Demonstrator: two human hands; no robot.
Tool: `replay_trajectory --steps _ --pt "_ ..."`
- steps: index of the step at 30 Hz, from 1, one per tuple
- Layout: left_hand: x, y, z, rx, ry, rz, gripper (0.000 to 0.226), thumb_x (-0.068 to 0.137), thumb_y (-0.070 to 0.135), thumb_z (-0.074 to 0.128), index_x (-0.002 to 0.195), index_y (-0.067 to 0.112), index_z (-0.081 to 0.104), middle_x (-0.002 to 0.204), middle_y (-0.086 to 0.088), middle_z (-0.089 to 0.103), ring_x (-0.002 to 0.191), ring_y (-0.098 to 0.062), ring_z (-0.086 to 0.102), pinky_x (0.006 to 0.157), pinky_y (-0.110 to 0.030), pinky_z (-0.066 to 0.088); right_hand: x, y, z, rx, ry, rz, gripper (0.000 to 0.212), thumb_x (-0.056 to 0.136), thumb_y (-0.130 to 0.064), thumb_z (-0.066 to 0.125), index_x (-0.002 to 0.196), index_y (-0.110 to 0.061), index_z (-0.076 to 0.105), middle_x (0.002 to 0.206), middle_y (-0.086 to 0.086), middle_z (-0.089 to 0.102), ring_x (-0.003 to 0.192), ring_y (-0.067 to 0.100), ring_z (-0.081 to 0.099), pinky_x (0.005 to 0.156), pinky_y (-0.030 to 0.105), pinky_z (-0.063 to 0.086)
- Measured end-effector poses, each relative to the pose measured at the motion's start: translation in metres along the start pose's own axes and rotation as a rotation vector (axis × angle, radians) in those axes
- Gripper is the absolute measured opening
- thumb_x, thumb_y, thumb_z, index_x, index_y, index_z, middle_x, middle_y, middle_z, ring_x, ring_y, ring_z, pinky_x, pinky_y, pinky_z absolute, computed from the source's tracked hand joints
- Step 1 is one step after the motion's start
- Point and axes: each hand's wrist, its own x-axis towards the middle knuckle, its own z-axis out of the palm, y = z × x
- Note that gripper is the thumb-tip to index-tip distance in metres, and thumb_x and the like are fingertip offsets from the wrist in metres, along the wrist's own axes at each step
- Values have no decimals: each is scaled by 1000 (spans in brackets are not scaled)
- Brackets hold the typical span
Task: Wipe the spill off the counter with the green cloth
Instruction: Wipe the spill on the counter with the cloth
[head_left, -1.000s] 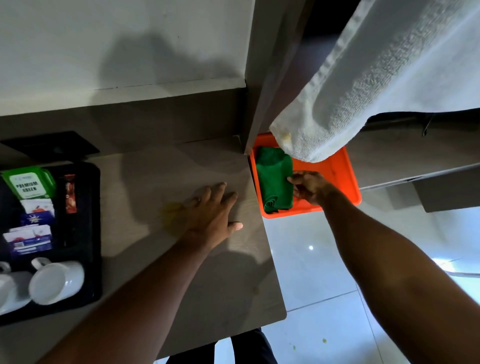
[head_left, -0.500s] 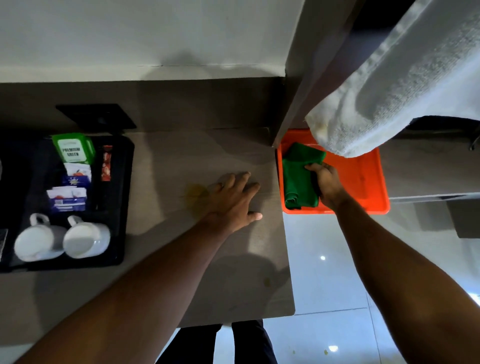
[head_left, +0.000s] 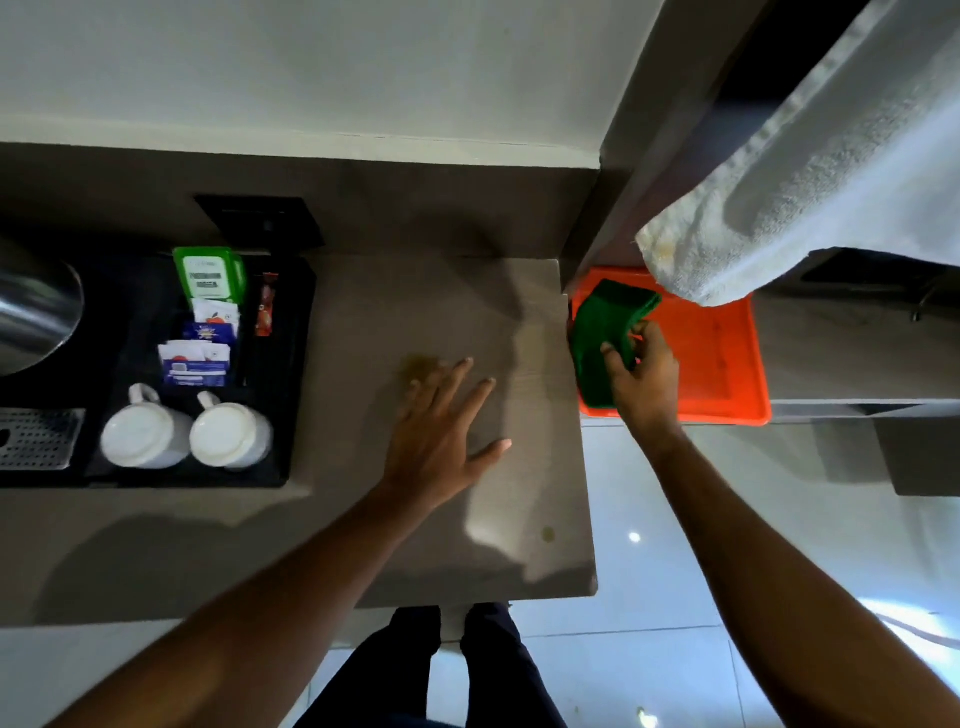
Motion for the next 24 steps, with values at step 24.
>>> replay_trajectory --steps 24 --pt "-125 -119 37 5 39 -127 81 89 64 52 157 23 34 172 -4 22 159 -26 16 125 -49 17 -22 -48 82 -919 -512 -616 36 88 -43 65 116 -21 73 141 3 60 128 31 52 103 49 43"
